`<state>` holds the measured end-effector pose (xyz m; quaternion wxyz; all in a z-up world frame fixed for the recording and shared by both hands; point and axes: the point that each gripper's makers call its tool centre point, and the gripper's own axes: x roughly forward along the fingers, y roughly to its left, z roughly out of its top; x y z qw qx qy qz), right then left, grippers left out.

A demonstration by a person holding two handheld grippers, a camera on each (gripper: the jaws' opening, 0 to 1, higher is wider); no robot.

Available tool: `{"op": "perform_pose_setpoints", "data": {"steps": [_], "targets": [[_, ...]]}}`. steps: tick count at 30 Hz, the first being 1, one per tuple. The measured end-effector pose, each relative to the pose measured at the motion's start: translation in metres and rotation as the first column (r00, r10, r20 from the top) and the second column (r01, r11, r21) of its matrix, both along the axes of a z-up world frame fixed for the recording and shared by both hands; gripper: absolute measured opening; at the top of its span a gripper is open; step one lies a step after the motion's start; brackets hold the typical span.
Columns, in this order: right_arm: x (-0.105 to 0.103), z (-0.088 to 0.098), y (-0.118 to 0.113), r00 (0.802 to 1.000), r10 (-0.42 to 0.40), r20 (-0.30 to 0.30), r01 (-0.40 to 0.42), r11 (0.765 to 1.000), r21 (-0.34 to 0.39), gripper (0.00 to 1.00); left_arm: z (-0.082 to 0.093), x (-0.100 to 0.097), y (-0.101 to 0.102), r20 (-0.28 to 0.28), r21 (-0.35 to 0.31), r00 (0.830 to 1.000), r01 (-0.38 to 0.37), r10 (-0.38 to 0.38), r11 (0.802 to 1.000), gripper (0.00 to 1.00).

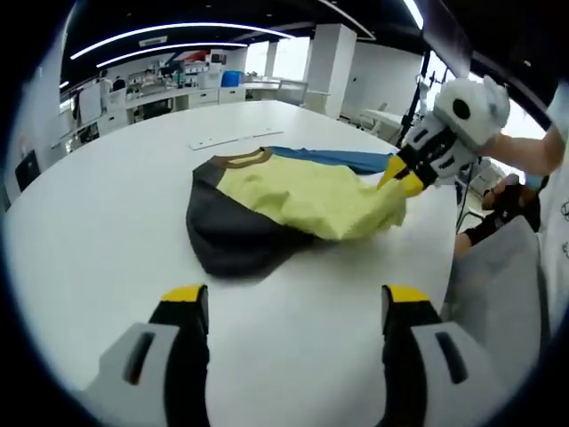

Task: Fold the garment on the visible template until the final outline fits inside the template.

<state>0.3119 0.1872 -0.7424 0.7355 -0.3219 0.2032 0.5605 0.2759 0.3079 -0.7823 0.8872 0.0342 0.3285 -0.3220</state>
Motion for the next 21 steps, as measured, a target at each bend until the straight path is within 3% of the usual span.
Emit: {"op": "perform_pose_setpoints", "data": {"steps": [5, 10, 16, 21], "targets": [[0.036, 0.035, -0.001, 0.995, -0.098, 0.001, 0.098, 0.991, 0.096, 0.0, 0.0, 0.0, -0.001, 0.002, -0.002, 1.0, 0.004, -0.004, 1.0, 0.76], [0.07, 0.058, -0.006, 0.979, -0.201, -0.026, 0.203, 0.962, 0.183, 0.0, 0.0, 0.002, -0.002, 0.002, -0.006, 1.0, -0.001, 0.001, 1.0, 0.75], [0.097, 0.053, -0.015, 0.959, -0.281, -0.039, 0.283, 0.941, 0.186, 0.0, 0.0, 0.003, -0.004, 0.0, -0.007, 1.0, 0.0, 0.0, 1.0, 0.74], [0.126, 0.033, -0.026, 0.929, -0.366, -0.045, 0.369, 0.917, 0.151, 0.0, -0.001, 0.005, -0.006, -0.001, -0.011, 1.0, 0.002, -0.002, 1.0, 0.73]]}}
